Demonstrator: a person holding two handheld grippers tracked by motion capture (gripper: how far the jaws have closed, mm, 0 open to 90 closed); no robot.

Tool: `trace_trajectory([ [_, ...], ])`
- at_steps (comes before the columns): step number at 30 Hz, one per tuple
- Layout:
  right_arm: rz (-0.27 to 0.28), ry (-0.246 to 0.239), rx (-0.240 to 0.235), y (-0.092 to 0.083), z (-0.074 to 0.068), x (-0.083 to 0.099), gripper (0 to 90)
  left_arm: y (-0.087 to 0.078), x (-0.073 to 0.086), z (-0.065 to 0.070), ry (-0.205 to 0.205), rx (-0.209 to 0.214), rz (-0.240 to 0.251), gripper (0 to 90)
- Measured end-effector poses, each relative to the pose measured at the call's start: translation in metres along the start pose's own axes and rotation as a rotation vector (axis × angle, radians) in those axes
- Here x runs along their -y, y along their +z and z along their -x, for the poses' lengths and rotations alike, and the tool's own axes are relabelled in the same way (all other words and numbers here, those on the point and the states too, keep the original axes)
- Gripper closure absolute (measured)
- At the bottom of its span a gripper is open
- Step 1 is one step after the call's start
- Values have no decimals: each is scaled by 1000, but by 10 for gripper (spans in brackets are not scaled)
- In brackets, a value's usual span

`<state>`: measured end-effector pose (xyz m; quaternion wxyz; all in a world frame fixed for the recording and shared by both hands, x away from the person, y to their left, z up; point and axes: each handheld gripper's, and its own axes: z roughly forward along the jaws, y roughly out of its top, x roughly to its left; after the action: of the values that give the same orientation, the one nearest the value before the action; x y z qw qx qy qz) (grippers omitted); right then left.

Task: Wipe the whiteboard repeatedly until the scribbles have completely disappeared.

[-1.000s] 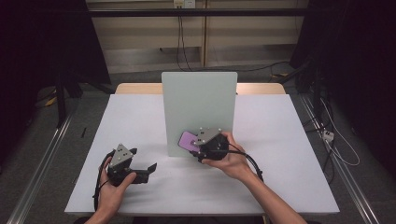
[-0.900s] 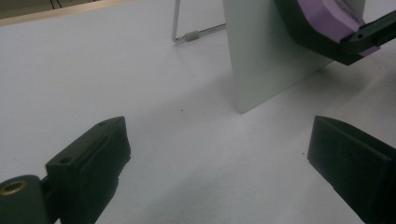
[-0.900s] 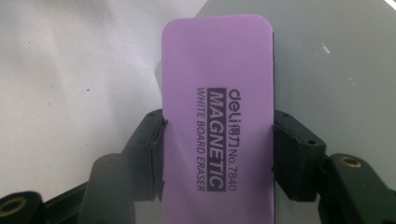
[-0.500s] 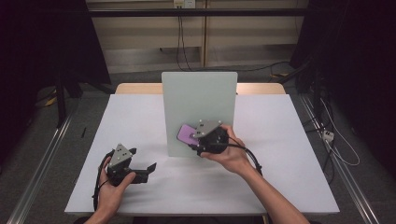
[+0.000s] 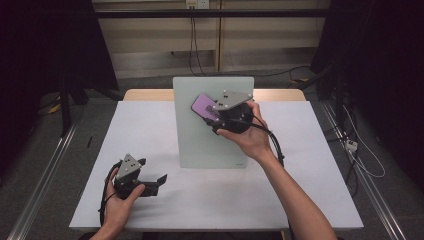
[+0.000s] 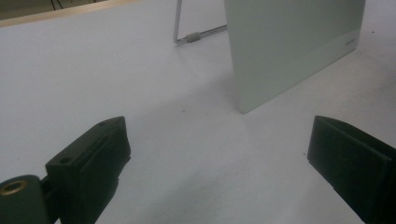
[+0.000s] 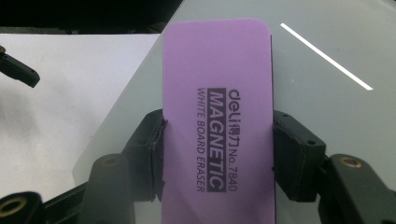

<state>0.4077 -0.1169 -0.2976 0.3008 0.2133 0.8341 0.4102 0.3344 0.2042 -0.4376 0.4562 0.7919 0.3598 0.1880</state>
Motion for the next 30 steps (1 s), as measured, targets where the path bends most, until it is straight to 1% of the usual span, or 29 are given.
trace_trajectory([
  [1,2,-4,3,2,-2,0,419,0,0,0,3,-1,0,55],
  [2,2,-4,-7,4,-6,1,419,0,0,0,3,-1,1,55],
  [4,-18,-25,-24,12,-16,7,419,0,0,1,4,-3,1,55],
  [6,-40,-43,-51,19,-28,13,419,0,0,0,11,-1,-3,55],
  [8,-61,-57,-74,26,-39,19,419,0,0,0,7,-1,-2,55],
  [10,-65,-54,-101,31,-45,26,419,1,1,0,3,1,-6,55],
  [12,-70,-48,-123,35,-50,31,419,1,2,-1,3,-2,-9,55],
  [16,-88,-46,-150,42,-59,36,419,1,3,-3,-14,-6,-9,55],
  [20,-101,-46,-175,51,-68,38,419,1,2,-2,-9,-5,1,55],
  [22,-108,-50,-193,56,-73,39,419,1,1,-2,2,-3,-4,55],
  [24,-119,-54,-206,60,-77,41,419,1,2,-1,2,-2,-5,55],
  [26,-126,-52,-223,63,-80,44,419,1,2,-2,-11,-1,-4,55],
  [29,-123,-42,-243,63,-81,49,419,0,2,-2,-7,-5,-2,55],
  [30,-119,-32,-247,62,-81,51,419,-1,2,-2,-1,-8,-3,55],
])
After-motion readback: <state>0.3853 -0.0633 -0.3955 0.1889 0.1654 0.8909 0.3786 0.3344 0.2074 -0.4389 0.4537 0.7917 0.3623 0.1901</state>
